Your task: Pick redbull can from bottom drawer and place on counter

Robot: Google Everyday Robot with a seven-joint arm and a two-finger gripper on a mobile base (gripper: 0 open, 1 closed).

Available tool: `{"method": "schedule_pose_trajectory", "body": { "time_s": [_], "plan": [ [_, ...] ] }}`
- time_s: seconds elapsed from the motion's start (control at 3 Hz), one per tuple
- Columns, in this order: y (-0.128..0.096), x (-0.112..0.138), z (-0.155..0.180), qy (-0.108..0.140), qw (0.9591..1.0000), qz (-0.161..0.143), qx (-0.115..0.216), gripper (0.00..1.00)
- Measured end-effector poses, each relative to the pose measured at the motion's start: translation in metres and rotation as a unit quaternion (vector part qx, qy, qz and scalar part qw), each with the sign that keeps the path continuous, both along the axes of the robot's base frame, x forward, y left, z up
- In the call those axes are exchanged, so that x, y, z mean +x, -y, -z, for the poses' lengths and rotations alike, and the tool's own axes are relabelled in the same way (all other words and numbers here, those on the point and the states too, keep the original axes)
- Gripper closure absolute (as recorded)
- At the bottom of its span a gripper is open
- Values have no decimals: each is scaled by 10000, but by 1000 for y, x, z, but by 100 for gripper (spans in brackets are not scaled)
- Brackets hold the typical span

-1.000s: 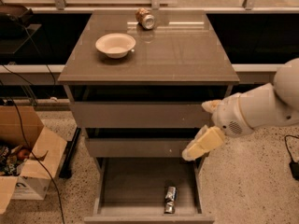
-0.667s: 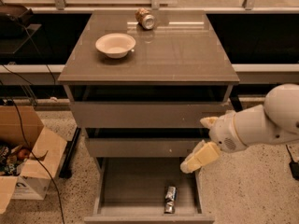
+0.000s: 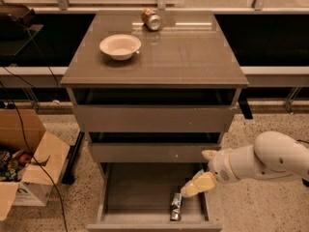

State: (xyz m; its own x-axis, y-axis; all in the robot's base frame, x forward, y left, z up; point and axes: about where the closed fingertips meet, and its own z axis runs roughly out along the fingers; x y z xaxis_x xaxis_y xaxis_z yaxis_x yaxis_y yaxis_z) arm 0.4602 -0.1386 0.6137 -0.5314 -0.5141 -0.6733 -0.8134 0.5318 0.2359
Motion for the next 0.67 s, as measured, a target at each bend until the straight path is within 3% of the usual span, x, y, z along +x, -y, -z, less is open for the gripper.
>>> {"method": "schedule_pose_trajectory", "body": {
  "time_s": [0.33, 0.67],
  "plan": [
    [-1, 1, 23, -106, 9999, 68, 91, 0],
    [-5, 4, 37, -331, 9993, 188, -40, 0]
  ]
}}
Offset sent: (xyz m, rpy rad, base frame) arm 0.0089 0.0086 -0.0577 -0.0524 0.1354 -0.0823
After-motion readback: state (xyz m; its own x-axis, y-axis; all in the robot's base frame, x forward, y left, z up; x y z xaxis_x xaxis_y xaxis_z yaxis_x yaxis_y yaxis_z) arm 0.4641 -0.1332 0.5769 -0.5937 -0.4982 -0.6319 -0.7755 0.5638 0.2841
